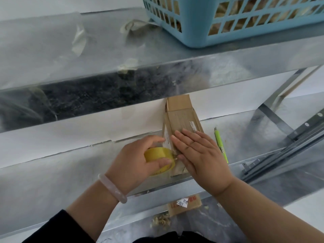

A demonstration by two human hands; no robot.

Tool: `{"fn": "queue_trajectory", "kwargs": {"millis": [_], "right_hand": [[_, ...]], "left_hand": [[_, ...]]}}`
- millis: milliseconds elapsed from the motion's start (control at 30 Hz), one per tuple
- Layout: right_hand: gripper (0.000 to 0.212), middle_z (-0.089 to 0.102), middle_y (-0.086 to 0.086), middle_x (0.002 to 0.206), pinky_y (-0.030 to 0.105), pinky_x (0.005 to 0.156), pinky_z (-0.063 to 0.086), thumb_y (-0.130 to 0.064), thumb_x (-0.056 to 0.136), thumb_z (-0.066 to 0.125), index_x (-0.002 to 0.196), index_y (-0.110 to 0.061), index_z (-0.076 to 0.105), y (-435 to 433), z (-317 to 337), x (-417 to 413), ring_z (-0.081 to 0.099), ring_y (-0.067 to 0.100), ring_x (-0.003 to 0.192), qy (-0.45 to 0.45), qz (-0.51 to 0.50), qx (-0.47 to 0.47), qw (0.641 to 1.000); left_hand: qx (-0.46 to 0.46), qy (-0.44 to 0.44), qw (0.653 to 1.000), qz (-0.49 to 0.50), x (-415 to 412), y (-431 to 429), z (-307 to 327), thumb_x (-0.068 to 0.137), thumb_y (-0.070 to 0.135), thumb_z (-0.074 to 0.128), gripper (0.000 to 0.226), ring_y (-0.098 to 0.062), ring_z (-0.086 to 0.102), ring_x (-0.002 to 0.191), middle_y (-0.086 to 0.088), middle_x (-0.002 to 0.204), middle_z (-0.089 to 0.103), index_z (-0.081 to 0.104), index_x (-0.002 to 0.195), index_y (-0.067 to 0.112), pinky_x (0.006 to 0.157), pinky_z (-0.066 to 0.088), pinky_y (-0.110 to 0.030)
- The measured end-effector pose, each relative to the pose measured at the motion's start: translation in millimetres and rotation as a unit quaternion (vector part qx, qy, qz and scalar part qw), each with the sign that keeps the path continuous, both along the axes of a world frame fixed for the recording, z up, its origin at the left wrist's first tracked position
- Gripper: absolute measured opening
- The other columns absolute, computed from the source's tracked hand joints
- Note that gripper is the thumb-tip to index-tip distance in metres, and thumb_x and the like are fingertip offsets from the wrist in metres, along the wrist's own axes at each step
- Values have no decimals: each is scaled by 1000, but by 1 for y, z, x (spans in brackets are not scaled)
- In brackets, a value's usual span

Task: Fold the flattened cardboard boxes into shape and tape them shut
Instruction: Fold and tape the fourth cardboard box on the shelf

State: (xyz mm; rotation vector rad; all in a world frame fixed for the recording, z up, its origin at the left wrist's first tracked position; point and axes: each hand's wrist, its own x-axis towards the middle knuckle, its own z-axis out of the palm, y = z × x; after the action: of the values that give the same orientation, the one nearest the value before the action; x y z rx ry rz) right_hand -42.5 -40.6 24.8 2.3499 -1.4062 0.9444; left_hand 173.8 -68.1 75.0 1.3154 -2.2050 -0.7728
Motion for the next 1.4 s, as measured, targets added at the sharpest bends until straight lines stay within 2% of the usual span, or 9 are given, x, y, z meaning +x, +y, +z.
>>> {"fn": "queue_trajectory", "kwargs": {"millis": [200,400,500,600,767,900,1067,1233,1400], "right_hand": [[38,56,0,141,43,110,39,-31,102,46,134,-18,60,5,-3,0,49,18,134,8,0,6,1000],[38,56,-1,141,40,113,37,-31,101,48,134,-17,60,5,0,1,49,17,134,26,-4,6,1000],[37,57,-1,140,39,114,36,-31,101,48,133,-18,61,4,2,3,50,17,134,6,-11,12,1000],[37,58,-1,138,39,113,35,-37,99,50,132,-22,61,4,4,3,50,18,133,-21,-14,15,1000],[29,62,-1,134,45,107,42,-38,95,60,121,-28,69,3,-1,9,53,18,130,-49,-19,-10,999],[26,62,-1,134,48,104,43,-35,95,62,119,-29,72,3,-3,11,54,21,129,-33,-24,-16,999],[28,62,-3,133,49,102,44,-37,93,64,119,-28,71,4,-4,11,54,18,129,-64,-25,-6,998],[31,62,-2,134,48,104,43,-40,93,64,121,-26,70,5,-3,9,53,18,130,-65,-20,3,998],[31,62,-2,134,47,106,42,-39,94,64,120,-25,71,6,-3,12,53,18,130,-56,-19,2,998]], "left_hand": [[-75,-11,996,-47,13,-1,-9,75,69,53,45,9,54,93,30,95,61,58,115,48,78,36,-5],[-221,-117,965,-73,22,-12,-24,83,68,44,48,-8,64,68,14,82,66,66,113,37,54,51,-24],[-209,-113,968,-77,22,-13,-22,82,71,40,56,-8,65,72,14,88,68,58,124,39,58,46,-20],[-162,-75,981,-79,19,-15,-23,79,76,41,58,-5,63,92,15,107,67,47,126,44,72,52,-25],[-225,-17,971,-80,19,-16,-37,85,64,51,42,-2,57,89,17,110,55,65,108,31,67,53,-24],[-223,-7,973,-67,15,-15,-44,86,58,55,36,-4,61,82,16,104,60,71,102,31,65,54,-27],[-204,16,978,-43,7,-13,-49,84,55,57,35,0,59,84,17,98,64,75,102,30,74,44,-12],[-137,61,988,-34,14,-10,-54,82,66,51,52,4,52,101,25,106,56,71,114,30,90,29,2],[-121,38,991,-36,23,-9,-53,77,69,51,51,-2,56,91,17,97,65,55,121,43,79,43,-18]]}}
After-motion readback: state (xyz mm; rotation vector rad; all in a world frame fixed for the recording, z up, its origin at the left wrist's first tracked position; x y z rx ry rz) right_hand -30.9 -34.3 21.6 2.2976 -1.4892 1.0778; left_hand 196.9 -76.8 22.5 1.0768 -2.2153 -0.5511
